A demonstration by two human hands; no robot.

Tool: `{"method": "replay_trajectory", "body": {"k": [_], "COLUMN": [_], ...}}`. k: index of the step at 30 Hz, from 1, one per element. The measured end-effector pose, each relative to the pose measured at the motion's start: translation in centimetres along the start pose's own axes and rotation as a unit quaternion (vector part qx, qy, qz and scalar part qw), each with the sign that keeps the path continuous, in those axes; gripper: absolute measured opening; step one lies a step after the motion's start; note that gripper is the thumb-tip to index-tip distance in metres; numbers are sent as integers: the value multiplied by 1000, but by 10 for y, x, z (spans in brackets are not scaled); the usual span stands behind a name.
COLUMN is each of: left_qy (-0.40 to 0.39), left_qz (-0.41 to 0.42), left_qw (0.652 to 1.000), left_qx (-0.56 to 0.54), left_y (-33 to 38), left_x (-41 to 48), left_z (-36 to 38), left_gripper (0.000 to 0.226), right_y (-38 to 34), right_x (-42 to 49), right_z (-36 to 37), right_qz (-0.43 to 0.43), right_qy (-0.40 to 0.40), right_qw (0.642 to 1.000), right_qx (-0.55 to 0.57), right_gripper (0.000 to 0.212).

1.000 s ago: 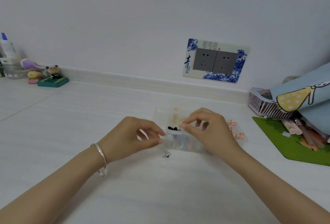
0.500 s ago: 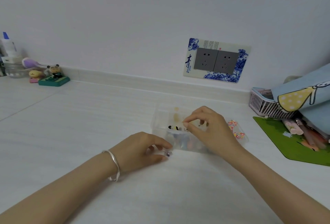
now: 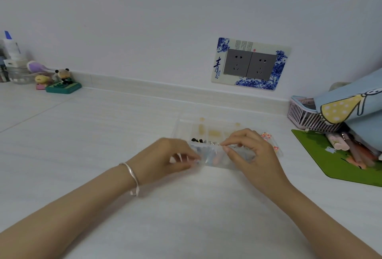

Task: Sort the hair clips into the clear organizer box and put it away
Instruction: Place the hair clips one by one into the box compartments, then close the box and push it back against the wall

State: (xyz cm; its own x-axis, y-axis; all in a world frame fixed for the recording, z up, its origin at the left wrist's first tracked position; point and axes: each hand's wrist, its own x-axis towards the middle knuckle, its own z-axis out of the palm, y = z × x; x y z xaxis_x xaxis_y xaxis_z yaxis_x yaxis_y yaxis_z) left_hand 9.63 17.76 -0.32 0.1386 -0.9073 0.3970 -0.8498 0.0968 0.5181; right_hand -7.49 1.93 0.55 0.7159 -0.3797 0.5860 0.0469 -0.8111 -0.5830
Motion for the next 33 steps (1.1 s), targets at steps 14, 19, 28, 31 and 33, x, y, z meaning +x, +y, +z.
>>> {"method": "replay_trajectory", "body": {"k": [14, 19, 28, 31, 33], "left_qy": [72, 136, 110, 103, 110], "left_qz": [-104, -120, -330, -347, -341], "left_qw": [989, 981, 924, 918, 916], "left_qx": [72, 73, -158, -163, -177], "left_y": [-8, -14, -22, -23, -22], "left_x": [62, 60, 68, 72, 72], "left_z": [-12, -7, 3, 2, 3], "left_gripper": [11, 46, 87, 92, 90], "right_y": [12, 19, 66, 70, 76], "right_x": [0, 14, 27, 29, 29], "right_z": [2, -19, -57, -49, -45], "right_qz": [-1, 26, 373, 395, 396], "right_qy": [-16, 56, 9, -11, 0], "right_qw": [999, 995, 911, 891, 887], "right_qx": [-34, -80, 175, 222, 237], "right_gripper": [23, 37, 58, 87, 104]}}
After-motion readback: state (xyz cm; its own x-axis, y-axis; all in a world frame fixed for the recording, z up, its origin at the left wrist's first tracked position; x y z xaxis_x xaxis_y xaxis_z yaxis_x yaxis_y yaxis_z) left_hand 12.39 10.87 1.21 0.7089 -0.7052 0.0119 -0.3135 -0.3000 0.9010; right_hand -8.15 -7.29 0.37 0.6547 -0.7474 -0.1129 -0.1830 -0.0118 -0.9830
